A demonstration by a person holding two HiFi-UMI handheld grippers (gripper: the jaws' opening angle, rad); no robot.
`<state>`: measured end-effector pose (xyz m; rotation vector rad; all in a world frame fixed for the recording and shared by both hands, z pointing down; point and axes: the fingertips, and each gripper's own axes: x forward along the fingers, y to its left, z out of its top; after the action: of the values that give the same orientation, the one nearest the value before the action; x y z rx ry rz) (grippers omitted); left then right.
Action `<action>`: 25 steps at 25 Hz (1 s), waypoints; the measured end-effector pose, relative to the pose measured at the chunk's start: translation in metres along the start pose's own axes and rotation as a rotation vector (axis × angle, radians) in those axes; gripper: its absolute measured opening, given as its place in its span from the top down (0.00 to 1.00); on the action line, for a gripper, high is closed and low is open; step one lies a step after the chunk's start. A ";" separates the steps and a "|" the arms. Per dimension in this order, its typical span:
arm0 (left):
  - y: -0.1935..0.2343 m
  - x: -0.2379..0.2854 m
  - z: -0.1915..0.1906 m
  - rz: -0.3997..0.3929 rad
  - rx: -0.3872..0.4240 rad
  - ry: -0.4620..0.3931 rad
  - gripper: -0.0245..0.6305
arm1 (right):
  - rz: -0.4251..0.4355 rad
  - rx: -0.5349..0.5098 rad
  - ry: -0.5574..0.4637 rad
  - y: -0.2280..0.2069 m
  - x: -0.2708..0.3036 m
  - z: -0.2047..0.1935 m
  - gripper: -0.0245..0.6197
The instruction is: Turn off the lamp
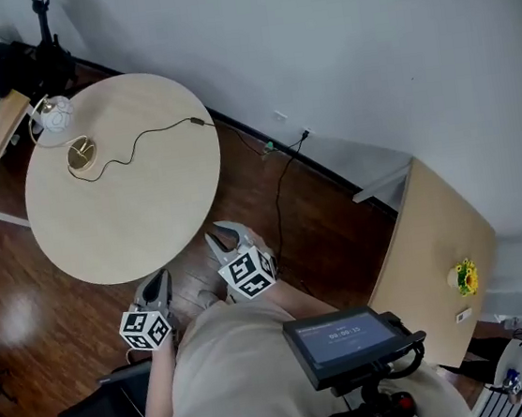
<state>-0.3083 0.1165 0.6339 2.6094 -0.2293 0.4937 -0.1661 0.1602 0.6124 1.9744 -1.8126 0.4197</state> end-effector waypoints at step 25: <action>0.016 -0.037 -0.043 -0.005 -0.041 0.038 0.99 | 0.032 0.090 0.001 0.048 0.005 -0.024 0.92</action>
<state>-0.3593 0.1255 0.6618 2.5578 -0.2178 0.5306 -0.2117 0.1650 0.6412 2.0059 -1.8573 0.5208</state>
